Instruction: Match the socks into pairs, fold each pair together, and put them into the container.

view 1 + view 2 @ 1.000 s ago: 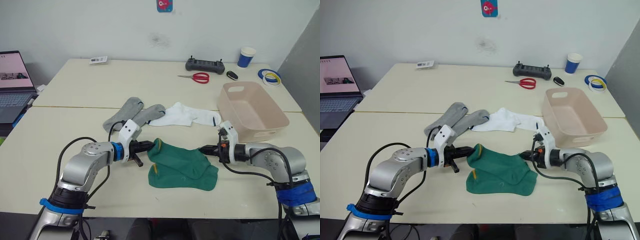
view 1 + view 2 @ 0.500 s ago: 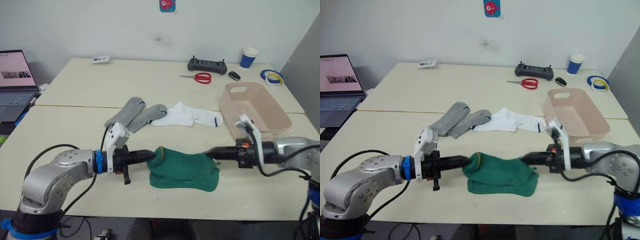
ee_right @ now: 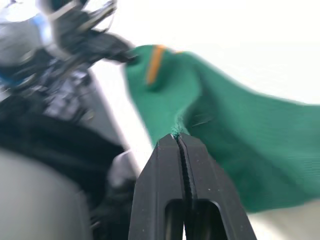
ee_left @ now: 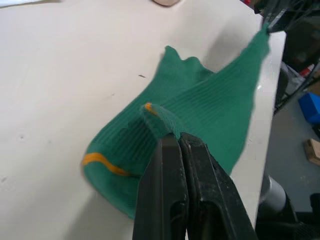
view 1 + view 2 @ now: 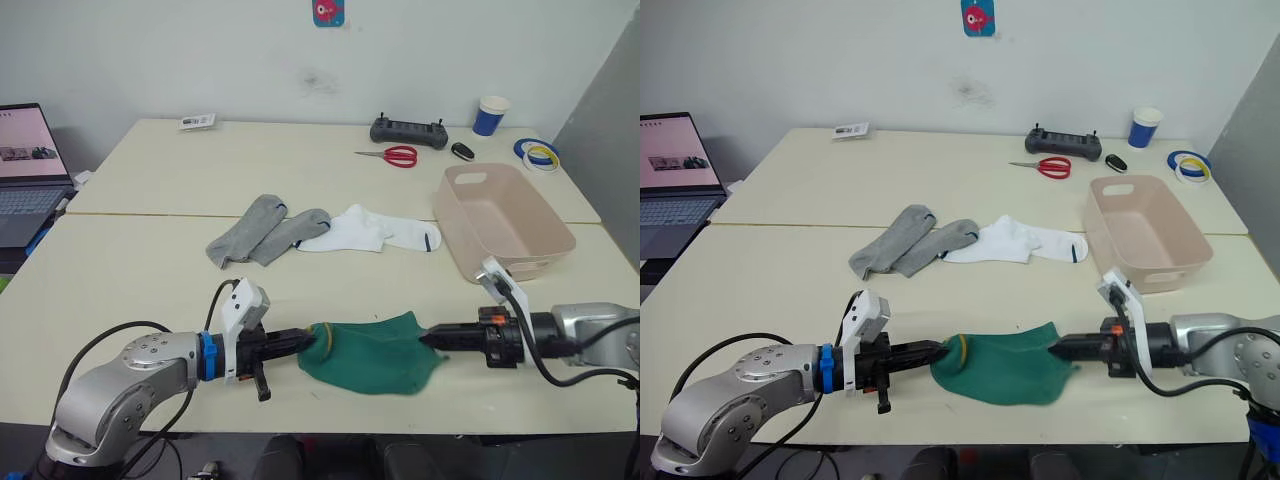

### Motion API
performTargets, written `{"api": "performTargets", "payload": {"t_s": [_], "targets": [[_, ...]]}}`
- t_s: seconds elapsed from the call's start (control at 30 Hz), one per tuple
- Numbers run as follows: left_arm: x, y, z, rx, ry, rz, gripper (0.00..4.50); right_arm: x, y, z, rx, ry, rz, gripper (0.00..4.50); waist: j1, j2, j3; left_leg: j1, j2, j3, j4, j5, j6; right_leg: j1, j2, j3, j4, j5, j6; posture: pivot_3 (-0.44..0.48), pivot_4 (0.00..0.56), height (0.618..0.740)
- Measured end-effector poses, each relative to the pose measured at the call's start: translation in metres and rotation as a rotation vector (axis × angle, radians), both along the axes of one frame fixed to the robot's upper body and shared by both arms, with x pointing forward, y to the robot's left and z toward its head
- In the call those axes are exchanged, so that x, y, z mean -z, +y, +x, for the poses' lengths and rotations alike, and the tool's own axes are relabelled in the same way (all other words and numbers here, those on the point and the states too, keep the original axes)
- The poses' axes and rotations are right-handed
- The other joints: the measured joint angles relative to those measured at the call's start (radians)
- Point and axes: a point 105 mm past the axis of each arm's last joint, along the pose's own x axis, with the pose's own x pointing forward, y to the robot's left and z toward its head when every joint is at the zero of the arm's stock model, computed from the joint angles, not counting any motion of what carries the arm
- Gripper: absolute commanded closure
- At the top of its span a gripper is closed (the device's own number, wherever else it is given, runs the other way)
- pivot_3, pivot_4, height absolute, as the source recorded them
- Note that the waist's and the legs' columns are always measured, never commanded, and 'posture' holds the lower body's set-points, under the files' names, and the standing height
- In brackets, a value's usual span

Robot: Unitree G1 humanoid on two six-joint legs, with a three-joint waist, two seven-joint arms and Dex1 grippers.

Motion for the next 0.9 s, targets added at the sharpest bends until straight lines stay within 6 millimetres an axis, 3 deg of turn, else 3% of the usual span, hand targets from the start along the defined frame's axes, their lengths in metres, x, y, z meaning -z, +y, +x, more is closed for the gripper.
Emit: {"api": "performTargets", "payload": {"t_s": [0.27, 0.6, 0.9], "targets": [[0.013, 0.001, 0.008, -0.068, 0.004, -0.010, 4.50, 0.018, -0.002, 0.025, 0.013, -0.051, -0.087, 4.47, 0.001, 0.000, 0.000, -0.001, 0.001, -0.001, -0.001, 0.000, 0.000, -0.001, 0.000, -0.001, 0.000, -0.002, 0.000, 0.000, 0.150, 0.740], [0.024, 0.003, 0.002, -0.091, 0.035, -0.001, 4.50, 0.036, 0.003, 0.043, -0.033, -0.105, -0.157, 4.47, 0.000, 0.000, 0.000, -0.001, 0.001, -0.001, -0.001, 0.000, 0.000, 0.000, 0.000, -0.001, 0.000, -0.002, 0.000, 0.000, 0.150, 0.740], [0.029, 0.008, -0.002, -0.114, 0.069, 0.008, 4.50, 0.037, 0.007, 0.054, -0.058, -0.131, -0.164, 4.47, 0.001, 0.000, 0.000, -0.001, 0.001, -0.001, -0.001, 0.000, 0.000, 0.000, 0.000, -0.001, 0.000, -0.002, 0.000, 0.000, 0.150, 0.740]]}}
